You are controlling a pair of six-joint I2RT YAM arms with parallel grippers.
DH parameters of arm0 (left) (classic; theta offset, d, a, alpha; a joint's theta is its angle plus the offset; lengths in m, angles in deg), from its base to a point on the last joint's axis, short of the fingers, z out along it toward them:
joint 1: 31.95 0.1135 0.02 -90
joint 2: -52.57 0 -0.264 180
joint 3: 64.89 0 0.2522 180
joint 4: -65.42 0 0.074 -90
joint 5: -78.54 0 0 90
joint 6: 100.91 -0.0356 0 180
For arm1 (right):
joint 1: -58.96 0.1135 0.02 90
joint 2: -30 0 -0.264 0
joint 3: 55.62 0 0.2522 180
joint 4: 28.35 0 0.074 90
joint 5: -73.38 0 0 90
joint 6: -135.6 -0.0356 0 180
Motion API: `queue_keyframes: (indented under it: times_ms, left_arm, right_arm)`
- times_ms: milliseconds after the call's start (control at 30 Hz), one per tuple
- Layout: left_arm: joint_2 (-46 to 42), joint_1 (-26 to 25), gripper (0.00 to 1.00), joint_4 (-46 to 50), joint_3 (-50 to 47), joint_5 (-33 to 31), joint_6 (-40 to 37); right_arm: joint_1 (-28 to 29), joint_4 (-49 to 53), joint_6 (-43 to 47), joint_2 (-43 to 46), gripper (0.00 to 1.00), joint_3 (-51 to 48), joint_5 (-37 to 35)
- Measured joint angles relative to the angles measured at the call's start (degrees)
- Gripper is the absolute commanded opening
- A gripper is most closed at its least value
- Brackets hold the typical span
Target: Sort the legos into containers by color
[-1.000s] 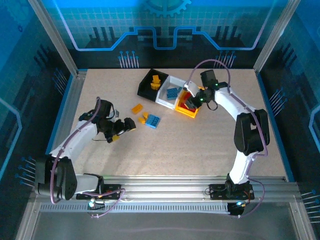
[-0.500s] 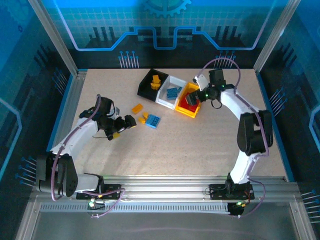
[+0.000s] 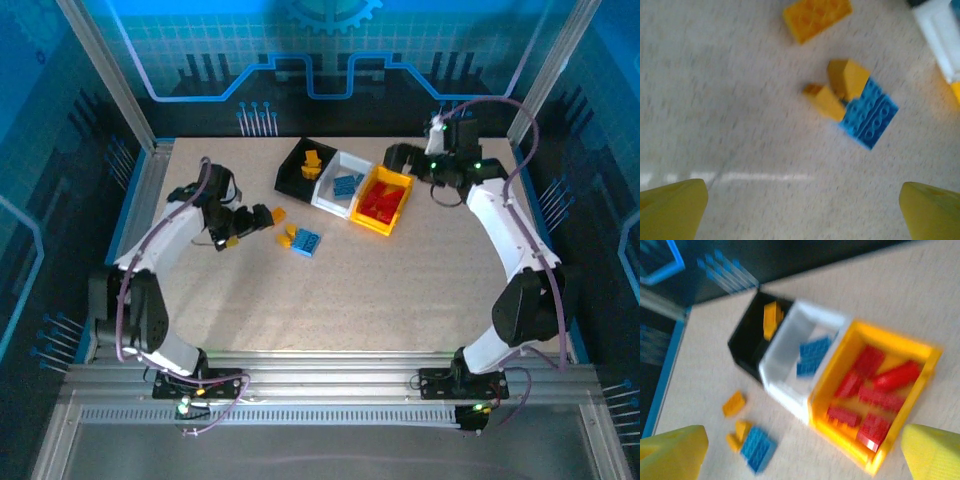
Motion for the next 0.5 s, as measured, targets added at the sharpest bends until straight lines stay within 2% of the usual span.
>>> queue_keyframes:
  times_ms: [267, 500]
  left_arm:
    - [20.2, -2.7, 0.98, 4.6, 21.4, -4.3, -12.8]
    - [28.3, -3.0, 0.96, 6.7, 28.4, -5.5, -17.9]
  right_arm:
    - [3.7, 5.6, -0.8, 14.4, 1.00, -8.7, 3.0]
    - [3.7, 9.7, -0.5, 19.7, 0.97, -10.3, 3.1]
